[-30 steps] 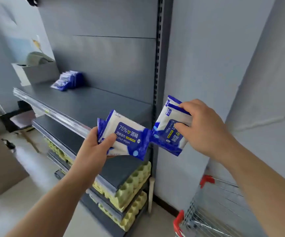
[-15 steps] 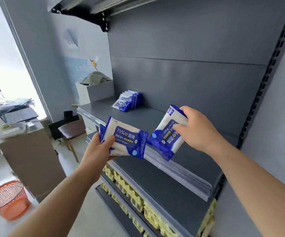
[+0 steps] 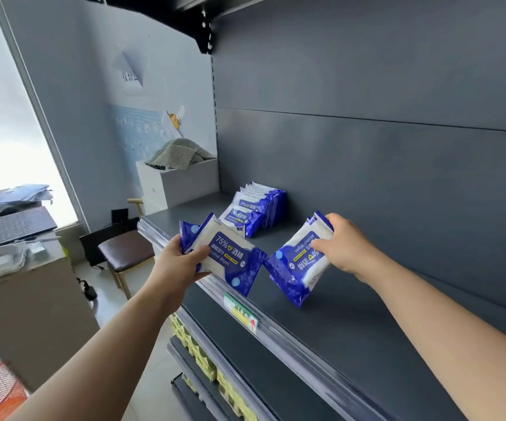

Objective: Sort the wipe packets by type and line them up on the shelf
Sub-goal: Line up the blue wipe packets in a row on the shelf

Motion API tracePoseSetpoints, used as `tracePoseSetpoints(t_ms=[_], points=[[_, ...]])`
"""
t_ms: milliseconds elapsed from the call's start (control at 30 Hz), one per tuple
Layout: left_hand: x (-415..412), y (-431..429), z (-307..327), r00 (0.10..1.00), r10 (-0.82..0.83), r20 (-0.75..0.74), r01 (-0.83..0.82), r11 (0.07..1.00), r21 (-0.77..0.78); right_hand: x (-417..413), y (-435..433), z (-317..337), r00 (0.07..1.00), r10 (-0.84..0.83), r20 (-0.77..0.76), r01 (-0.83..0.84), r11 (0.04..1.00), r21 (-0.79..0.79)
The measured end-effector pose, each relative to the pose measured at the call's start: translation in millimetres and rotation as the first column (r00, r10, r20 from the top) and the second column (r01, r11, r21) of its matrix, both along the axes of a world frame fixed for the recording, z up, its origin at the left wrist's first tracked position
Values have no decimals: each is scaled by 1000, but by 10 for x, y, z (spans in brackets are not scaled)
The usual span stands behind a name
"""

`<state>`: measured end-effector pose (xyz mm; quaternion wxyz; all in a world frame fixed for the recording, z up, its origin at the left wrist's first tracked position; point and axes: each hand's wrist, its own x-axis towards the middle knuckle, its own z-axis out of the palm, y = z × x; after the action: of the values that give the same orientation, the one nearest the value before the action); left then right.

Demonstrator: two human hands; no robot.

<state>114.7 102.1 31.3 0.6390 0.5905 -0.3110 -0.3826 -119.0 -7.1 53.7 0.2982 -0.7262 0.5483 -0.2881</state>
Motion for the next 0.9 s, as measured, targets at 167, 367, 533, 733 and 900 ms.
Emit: tracePoseSetpoints(t_ms=[167, 367, 533, 733, 900], points=[[502, -523, -86, 998, -40, -48, 40, 999, -18, 481, -485, -196, 997, -53, 55, 47, 992, 116], [1103, -1198, -197, 973, -166, -161, 159, 986, -59, 979, -906, -412, 986, -166, 25, 157, 964, 213], [1519, -1655, -199, 900, -376, -219, 364, 927, -95, 1297, -1041, -463, 923, -222, -315, 252, 966, 57], [1668, -2053, -182, 787, -576, -222, 565, 817, -114, 1912, -1001, -343, 966, -131, 221, 105, 986, 126], [1699, -2234, -210, 726, -617, -303, 608, 782, -135, 1858, -1058, -397, 893, -331, 306, 328, 943, 62]])
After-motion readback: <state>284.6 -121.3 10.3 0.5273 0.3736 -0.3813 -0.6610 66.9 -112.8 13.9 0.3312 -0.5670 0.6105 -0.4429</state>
